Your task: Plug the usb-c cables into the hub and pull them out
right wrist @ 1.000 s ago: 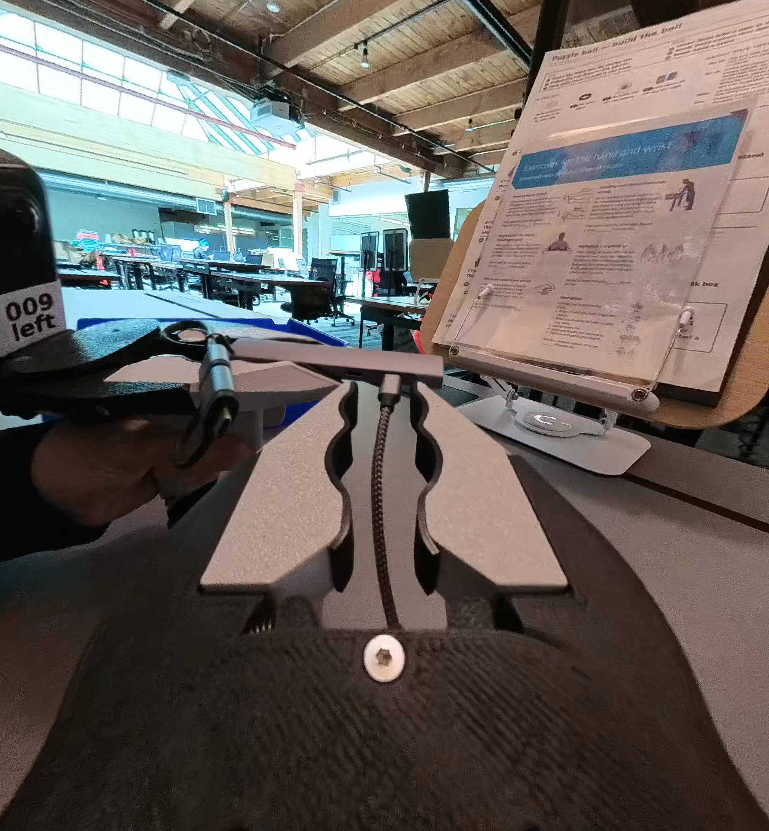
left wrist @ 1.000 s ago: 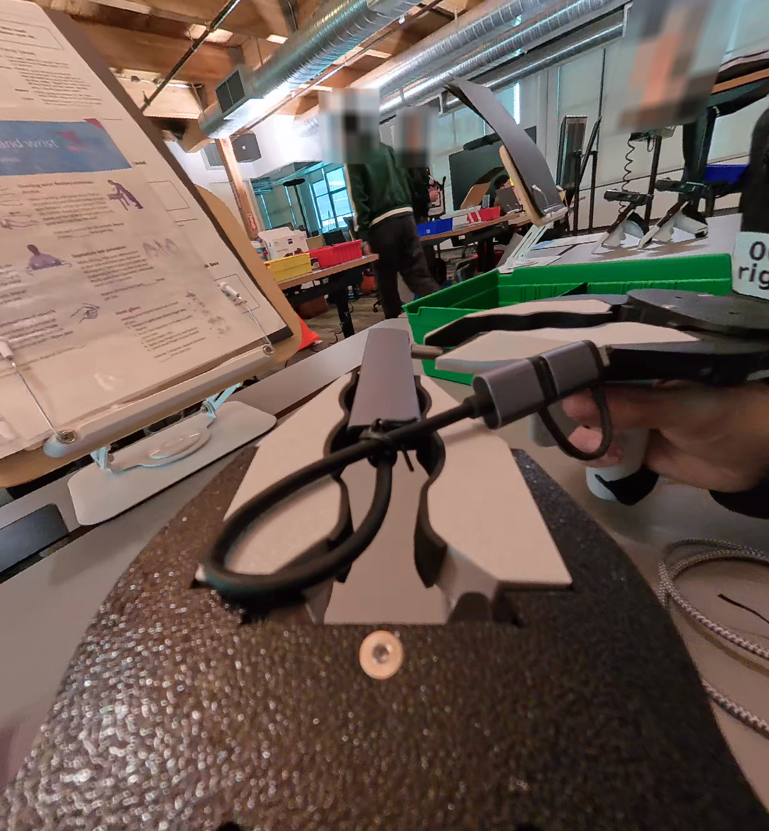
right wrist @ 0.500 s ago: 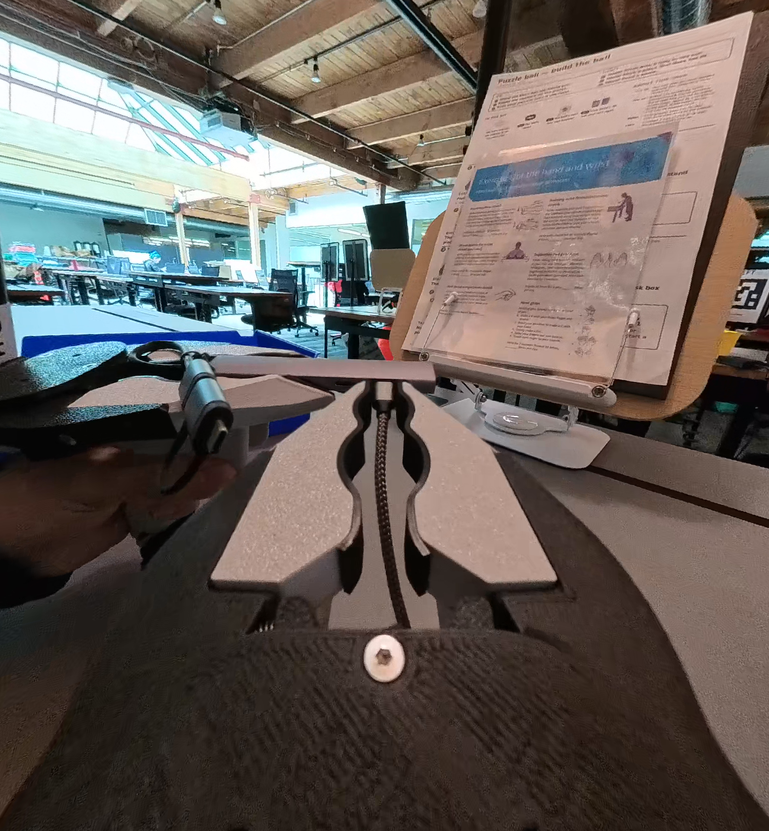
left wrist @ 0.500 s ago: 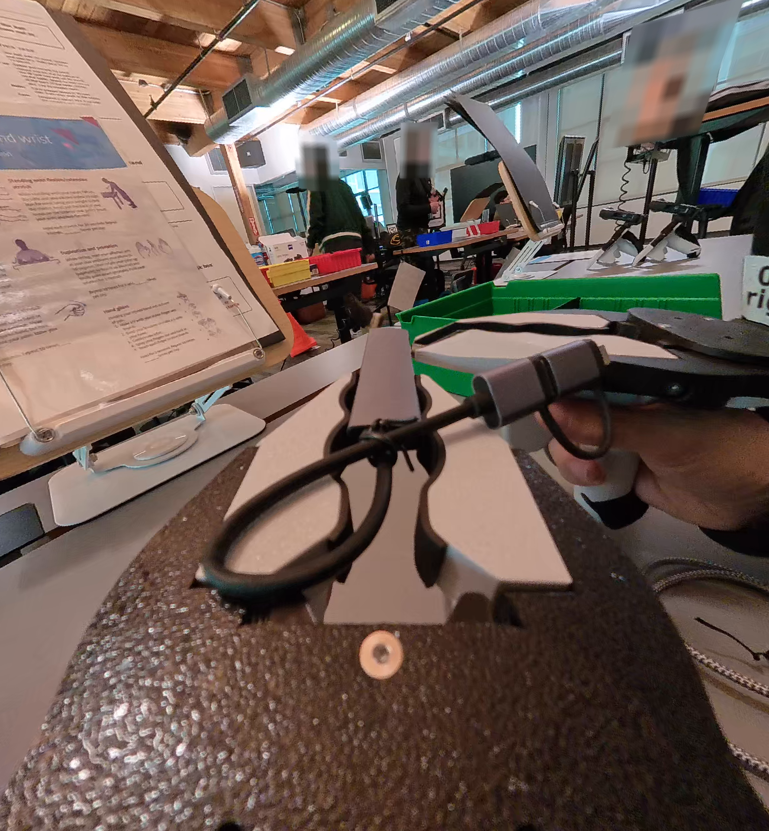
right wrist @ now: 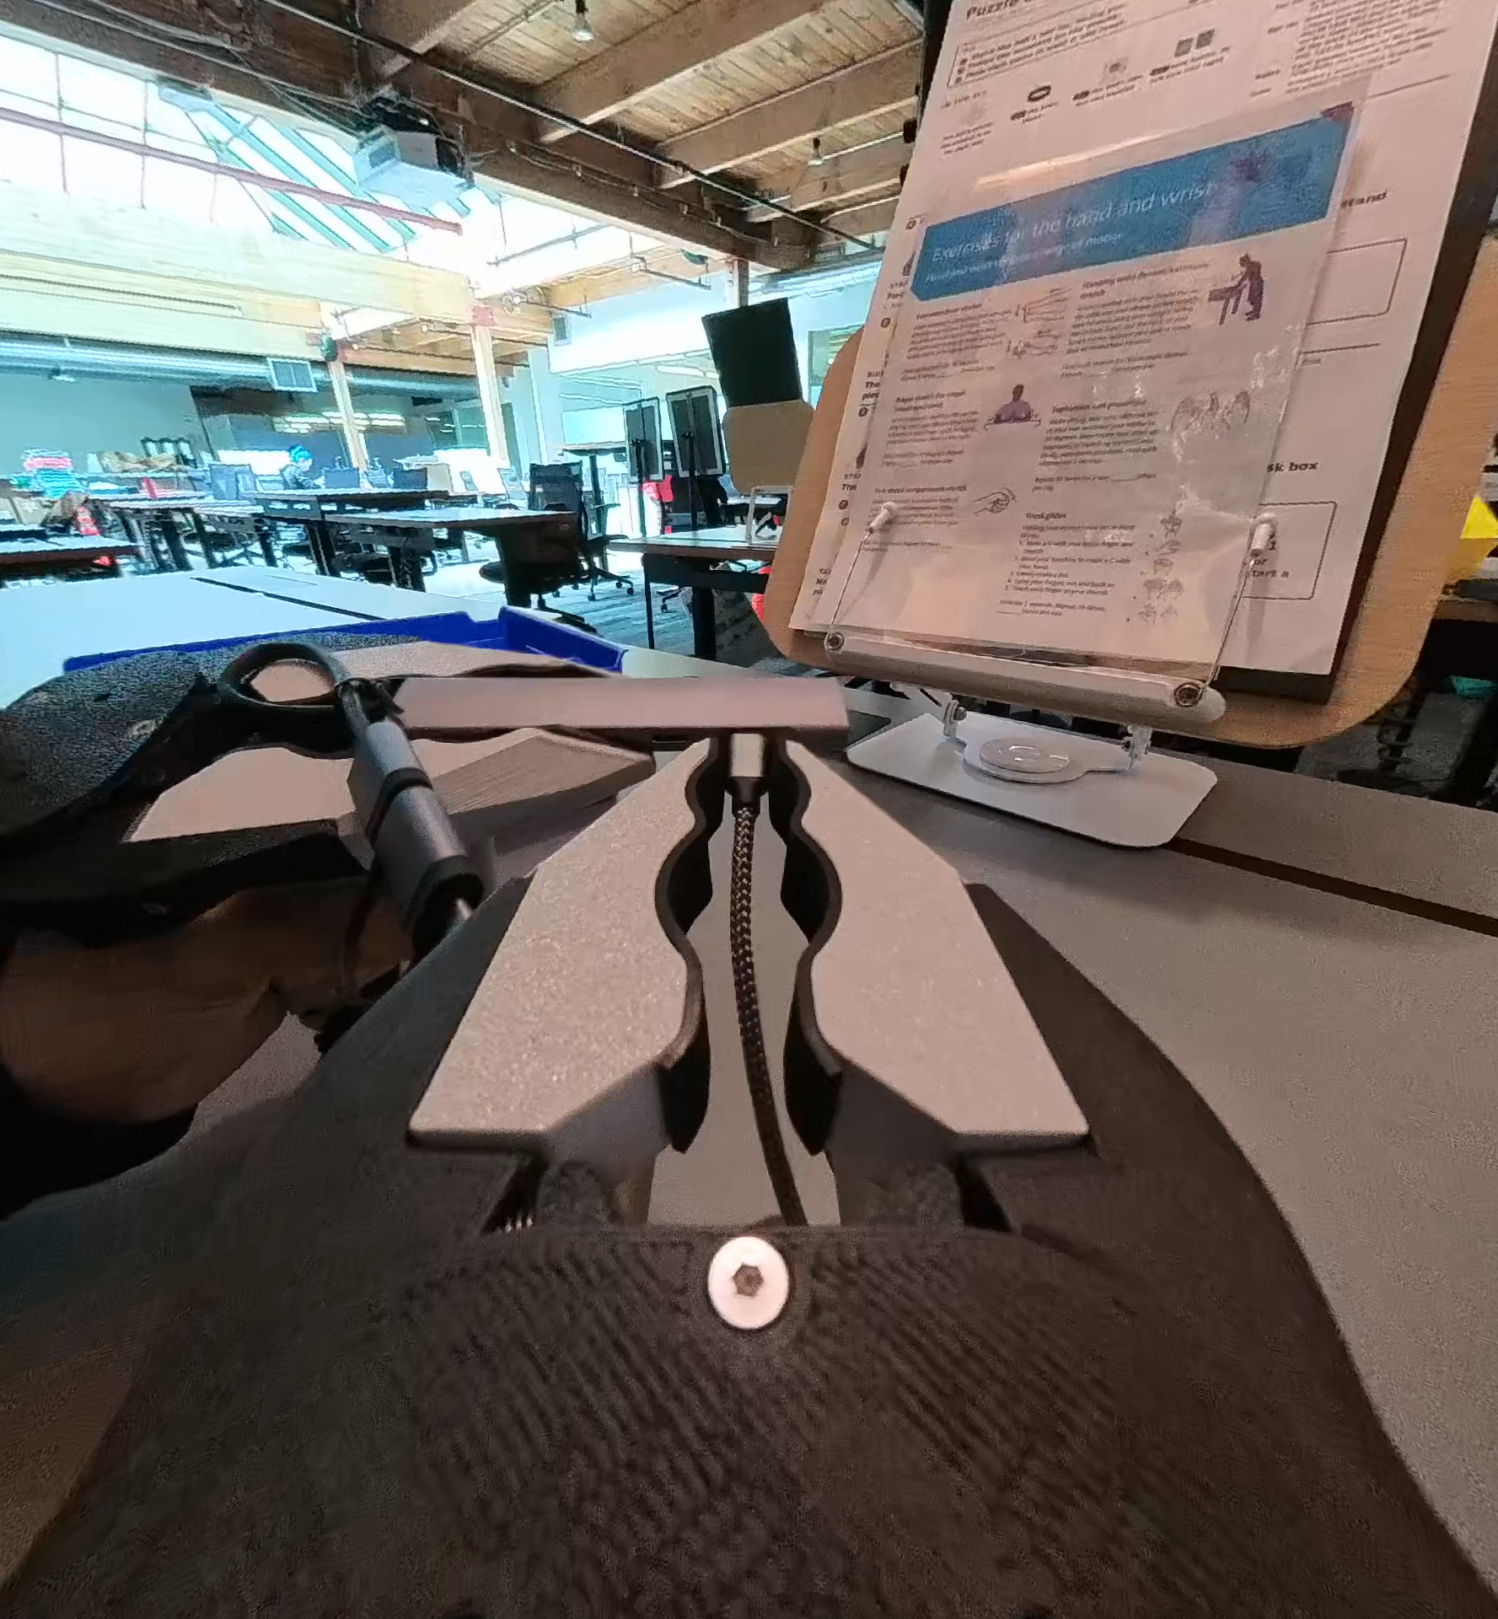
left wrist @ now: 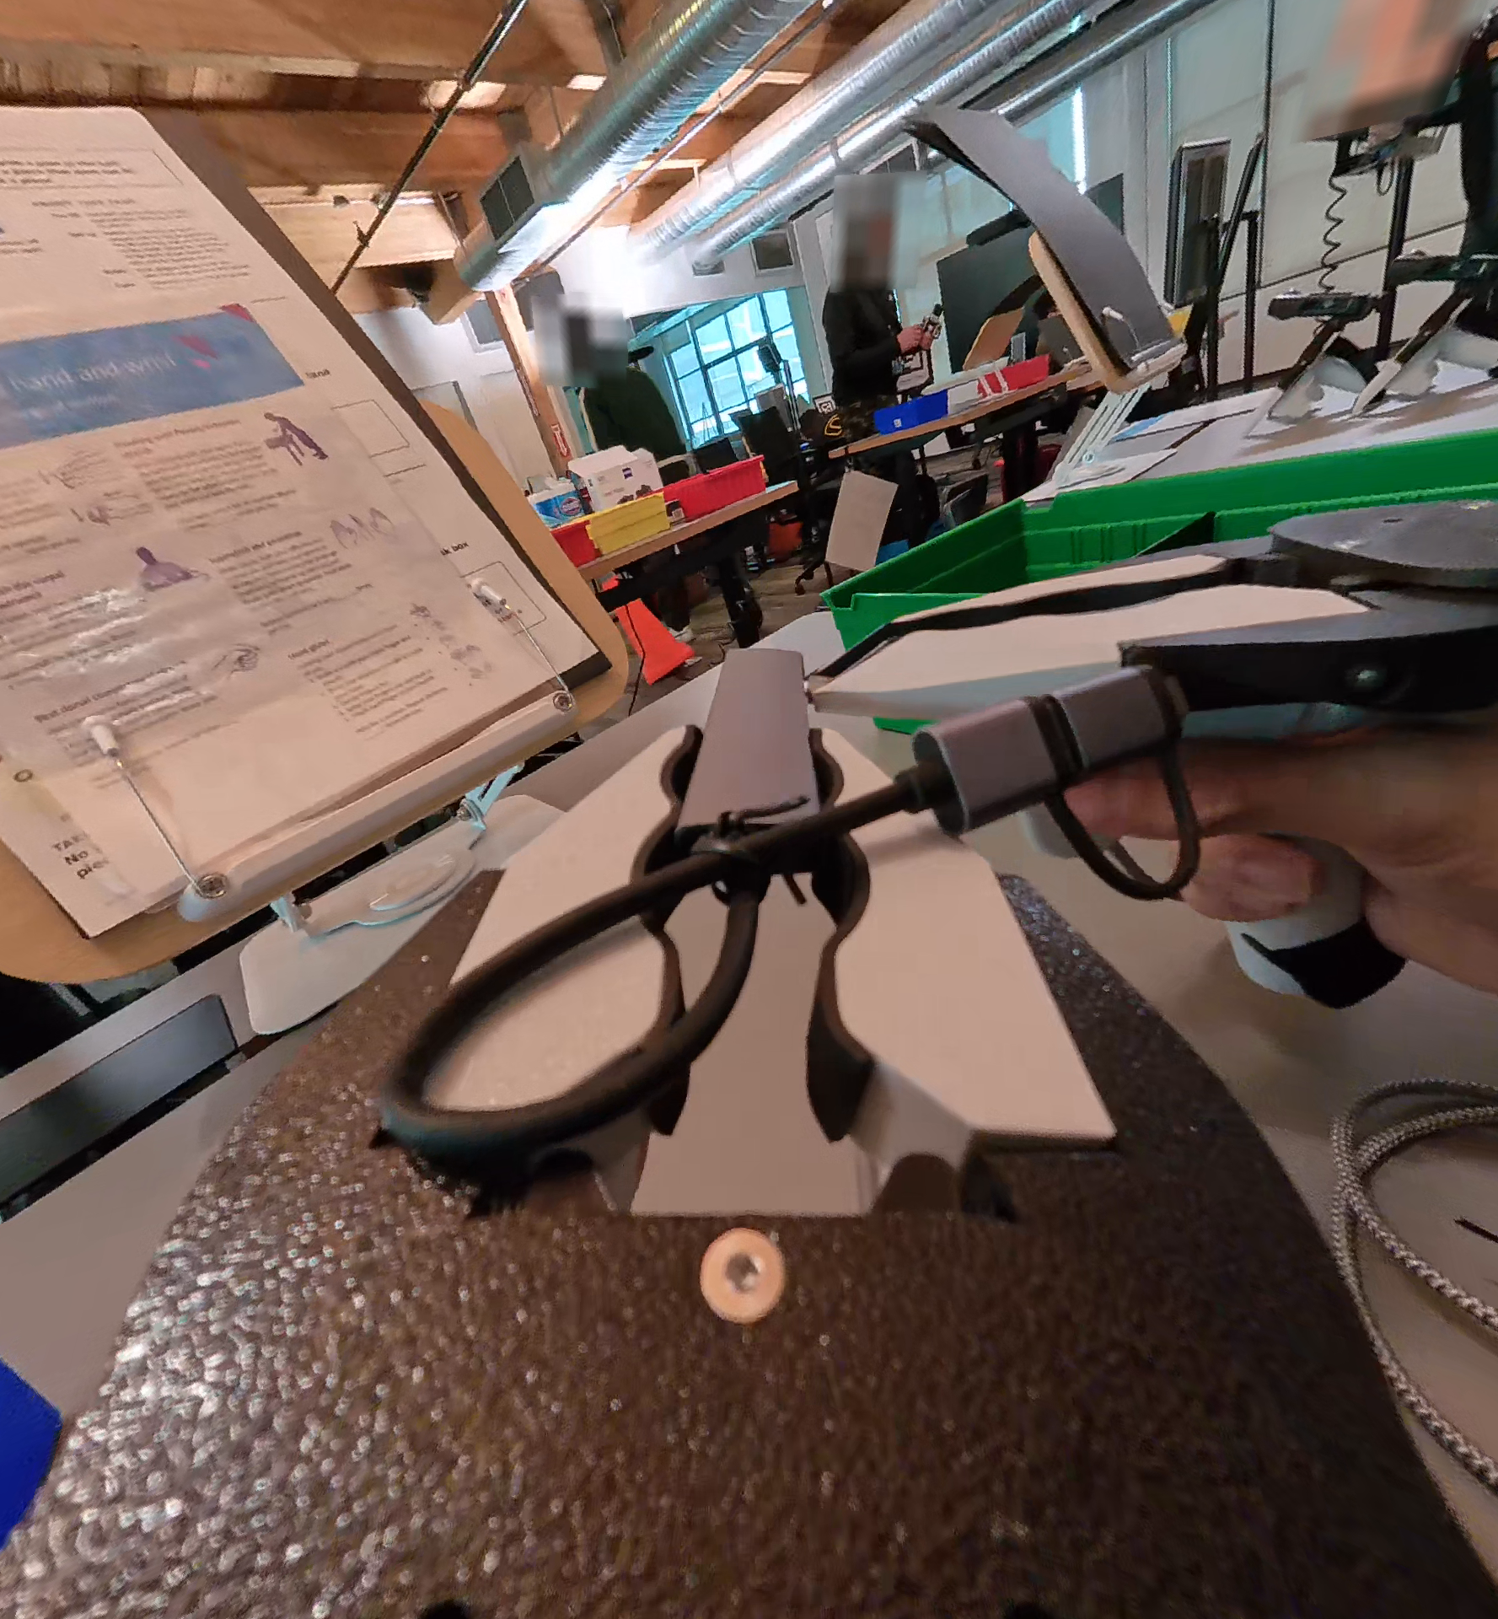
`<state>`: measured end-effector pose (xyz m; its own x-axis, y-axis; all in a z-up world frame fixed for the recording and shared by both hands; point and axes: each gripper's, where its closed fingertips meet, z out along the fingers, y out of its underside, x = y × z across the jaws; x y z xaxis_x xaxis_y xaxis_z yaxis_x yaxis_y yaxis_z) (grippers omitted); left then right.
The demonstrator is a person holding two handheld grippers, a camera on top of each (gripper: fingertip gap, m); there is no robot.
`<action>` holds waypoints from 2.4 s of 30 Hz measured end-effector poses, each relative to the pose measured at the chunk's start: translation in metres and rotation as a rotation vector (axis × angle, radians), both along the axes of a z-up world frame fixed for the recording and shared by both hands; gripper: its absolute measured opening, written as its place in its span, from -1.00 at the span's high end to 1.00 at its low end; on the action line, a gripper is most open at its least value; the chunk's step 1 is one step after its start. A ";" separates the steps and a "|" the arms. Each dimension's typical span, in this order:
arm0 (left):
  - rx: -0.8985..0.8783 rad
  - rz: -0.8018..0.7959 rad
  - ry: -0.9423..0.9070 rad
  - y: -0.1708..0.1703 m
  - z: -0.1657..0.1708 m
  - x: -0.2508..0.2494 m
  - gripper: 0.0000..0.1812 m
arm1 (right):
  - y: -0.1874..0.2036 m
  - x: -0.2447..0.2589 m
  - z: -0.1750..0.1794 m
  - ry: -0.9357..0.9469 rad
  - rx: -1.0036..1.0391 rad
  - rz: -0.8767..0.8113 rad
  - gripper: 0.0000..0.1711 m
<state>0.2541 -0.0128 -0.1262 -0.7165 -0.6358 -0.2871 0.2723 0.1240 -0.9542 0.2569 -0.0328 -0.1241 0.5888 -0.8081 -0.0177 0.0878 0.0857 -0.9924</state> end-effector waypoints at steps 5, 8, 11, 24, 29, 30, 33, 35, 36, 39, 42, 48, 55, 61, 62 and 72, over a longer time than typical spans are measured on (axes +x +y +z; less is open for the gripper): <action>-0.335 0.167 0.103 0.084 0.040 0.043 0.76 | -0.020 -0.013 -0.001 0.002 0.004 0.029 0.90; -0.211 0.109 -0.021 0.070 0.037 0.023 0.77 | -0.017 -0.017 0.003 -0.056 -0.025 0.069 0.90; -0.099 0.137 -0.072 0.056 0.028 0.022 0.75 | -0.006 -0.027 0.008 -0.117 -0.127 0.115 0.90; -0.045 0.116 0.031 0.053 -0.003 0.033 0.75 | -0.092 -0.083 0.223 -0.279 -0.292 0.005 0.90; -0.051 0.110 0.063 0.053 -0.009 0.035 0.76 | -0.120 -0.111 0.314 -0.304 -0.188 0.024 0.90; -0.050 0.108 0.071 0.053 -0.010 0.036 0.77 | -0.120 -0.116 0.330 -0.308 -0.182 0.030 0.90; -0.054 0.105 0.092 0.053 -0.015 0.038 0.77 | -0.119 -0.123 0.368 -0.325 -0.264 0.000 0.90; -0.056 0.103 0.099 0.053 -0.016 0.038 0.77 | -0.126 -0.116 0.389 -0.337 -0.319 -0.049 0.90; -0.058 0.098 0.101 0.052 -0.016 0.038 0.77 | -0.134 -0.109 0.398 -0.332 -0.351 -0.083 0.90; -0.060 0.089 0.102 0.050 -0.016 0.037 0.76 | -0.174 -0.078 0.413 -0.310 -0.422 -0.224 0.90; -0.063 0.079 0.105 0.049 -0.016 0.036 0.77 | -0.210 -0.050 0.405 -0.256 -0.409 -0.299 0.90; -0.071 0.065 0.119 0.048 -0.017 0.036 0.77 | -0.225 -0.031 0.373 -0.230 -0.404 -0.322 0.91; -0.070 0.052 0.126 0.046 -0.018 0.035 0.76 | -0.239 -0.009 0.368 -0.223 -0.554 -0.422 0.90; -0.070 0.042 0.130 0.045 -0.019 0.035 0.76 | -0.255 0.003 0.336 -0.147 -0.543 -0.437 0.90; -0.072 0.041 0.132 0.045 -0.019 0.035 0.76 | -0.257 0.005 0.323 -0.110 -0.556 -0.430 0.90; -0.104 0.039 0.138 0.050 -0.014 0.035 0.76 | -0.260 -0.006 0.065 0.377 -0.970 -0.213 0.89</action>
